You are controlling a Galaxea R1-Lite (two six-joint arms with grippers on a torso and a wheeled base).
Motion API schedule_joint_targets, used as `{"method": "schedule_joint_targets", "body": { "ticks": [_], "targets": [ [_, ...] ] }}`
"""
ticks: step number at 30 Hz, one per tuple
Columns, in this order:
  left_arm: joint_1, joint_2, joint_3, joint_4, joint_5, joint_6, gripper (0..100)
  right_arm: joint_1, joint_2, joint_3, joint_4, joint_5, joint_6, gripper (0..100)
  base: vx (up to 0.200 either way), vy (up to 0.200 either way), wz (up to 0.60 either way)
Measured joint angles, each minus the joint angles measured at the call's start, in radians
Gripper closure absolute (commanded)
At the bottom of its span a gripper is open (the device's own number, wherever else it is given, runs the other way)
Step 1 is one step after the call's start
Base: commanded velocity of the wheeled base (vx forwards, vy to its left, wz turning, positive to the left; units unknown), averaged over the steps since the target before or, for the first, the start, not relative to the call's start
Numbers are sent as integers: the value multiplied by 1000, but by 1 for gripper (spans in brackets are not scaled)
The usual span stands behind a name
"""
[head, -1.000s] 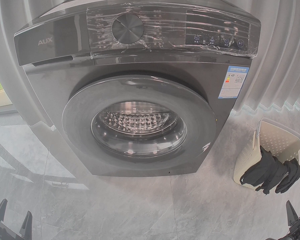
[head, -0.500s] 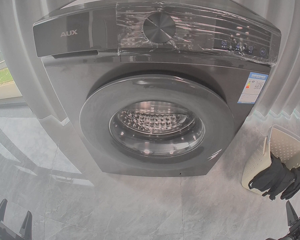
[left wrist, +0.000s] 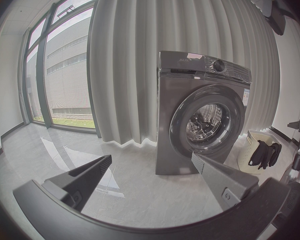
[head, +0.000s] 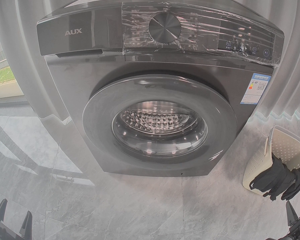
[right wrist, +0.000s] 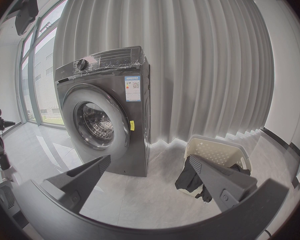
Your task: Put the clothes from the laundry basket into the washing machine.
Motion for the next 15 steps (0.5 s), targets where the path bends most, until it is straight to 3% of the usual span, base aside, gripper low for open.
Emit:
{"method": "schedule_joint_targets", "body": {
  "ticks": [15],
  "targets": [
    [0,0,0,0,0,-2,0,0,0,0,0,0,0,0,0,0,0]
  ]
}}
